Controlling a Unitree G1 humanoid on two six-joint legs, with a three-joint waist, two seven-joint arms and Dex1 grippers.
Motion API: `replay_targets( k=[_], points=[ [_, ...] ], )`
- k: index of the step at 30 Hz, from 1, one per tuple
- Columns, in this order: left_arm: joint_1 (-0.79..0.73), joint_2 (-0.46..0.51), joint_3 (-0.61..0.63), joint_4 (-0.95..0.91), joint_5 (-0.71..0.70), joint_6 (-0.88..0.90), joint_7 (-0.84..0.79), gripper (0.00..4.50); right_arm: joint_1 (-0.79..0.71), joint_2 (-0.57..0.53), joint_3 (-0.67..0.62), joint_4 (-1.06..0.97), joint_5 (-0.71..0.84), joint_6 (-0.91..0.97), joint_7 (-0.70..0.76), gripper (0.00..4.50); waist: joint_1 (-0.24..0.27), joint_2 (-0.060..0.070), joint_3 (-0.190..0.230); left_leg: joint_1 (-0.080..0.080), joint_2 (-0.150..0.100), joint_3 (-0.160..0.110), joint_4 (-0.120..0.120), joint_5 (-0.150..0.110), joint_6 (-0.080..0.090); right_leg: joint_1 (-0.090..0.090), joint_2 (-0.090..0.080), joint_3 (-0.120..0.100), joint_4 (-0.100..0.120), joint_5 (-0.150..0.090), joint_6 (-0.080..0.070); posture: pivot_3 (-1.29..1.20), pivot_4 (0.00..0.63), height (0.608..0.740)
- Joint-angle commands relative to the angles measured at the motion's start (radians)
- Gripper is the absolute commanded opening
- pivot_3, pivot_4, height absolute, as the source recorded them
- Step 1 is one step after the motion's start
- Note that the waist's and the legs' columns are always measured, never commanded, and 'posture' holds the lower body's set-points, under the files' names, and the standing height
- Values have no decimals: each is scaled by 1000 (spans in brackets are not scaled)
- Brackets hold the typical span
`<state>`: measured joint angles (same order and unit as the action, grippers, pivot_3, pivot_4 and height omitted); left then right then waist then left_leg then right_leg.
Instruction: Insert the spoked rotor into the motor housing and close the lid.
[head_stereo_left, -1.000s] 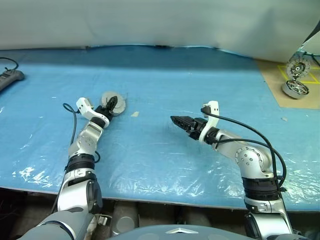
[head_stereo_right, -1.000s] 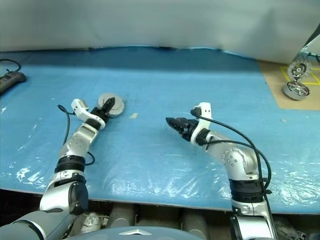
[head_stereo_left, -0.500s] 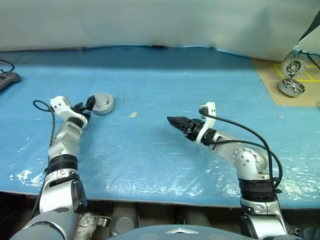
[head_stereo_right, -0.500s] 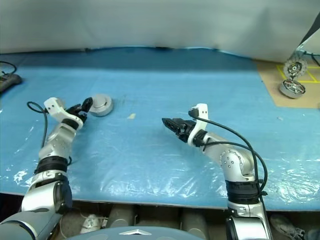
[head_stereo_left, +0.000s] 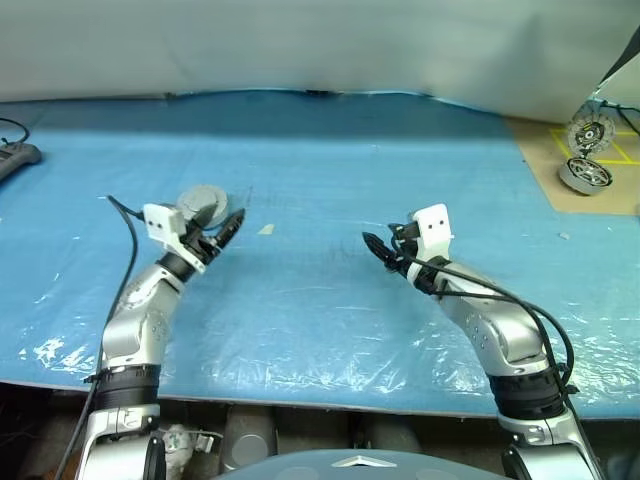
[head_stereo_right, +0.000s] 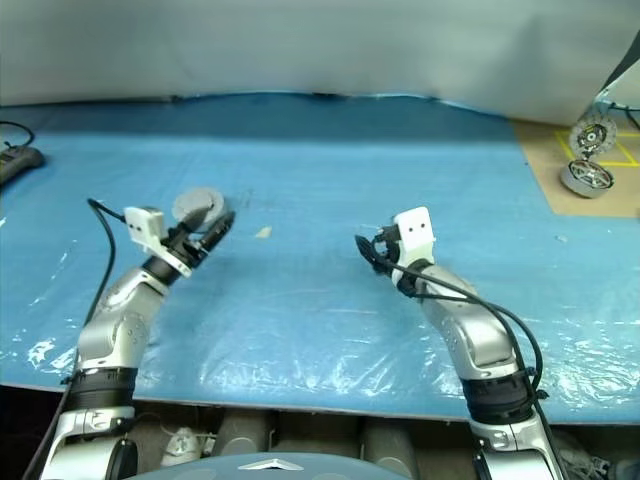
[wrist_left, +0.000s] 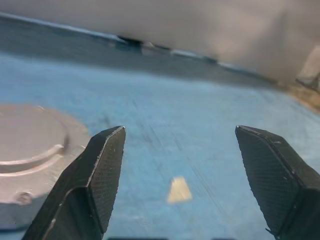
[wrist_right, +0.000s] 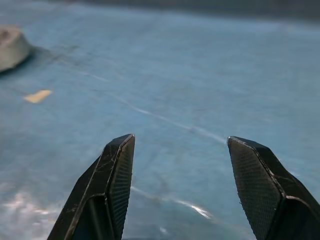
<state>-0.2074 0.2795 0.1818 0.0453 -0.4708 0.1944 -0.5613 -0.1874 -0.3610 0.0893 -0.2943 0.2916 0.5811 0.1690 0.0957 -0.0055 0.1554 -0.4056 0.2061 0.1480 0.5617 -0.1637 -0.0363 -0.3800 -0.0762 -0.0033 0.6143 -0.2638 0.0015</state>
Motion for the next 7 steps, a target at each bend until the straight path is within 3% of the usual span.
replay_targets(
  k=[1,7],
  points=[
    [46,-26,-45,-56,82,-72,42,3725,62,18,-24,-37,-110,-88,-82,3115,0,0,0,0,0,0,0,0,0,0,0,0,0,0,0,0,150,740],
    [94,-68,-86,-47,179,-131,112,3725,165,72,-71,-39,-208,-119,-190,3115,-3,0,0,1,0,1,0,0,0,0,0,2,-1,0,1,0,150,740]
  ],
)
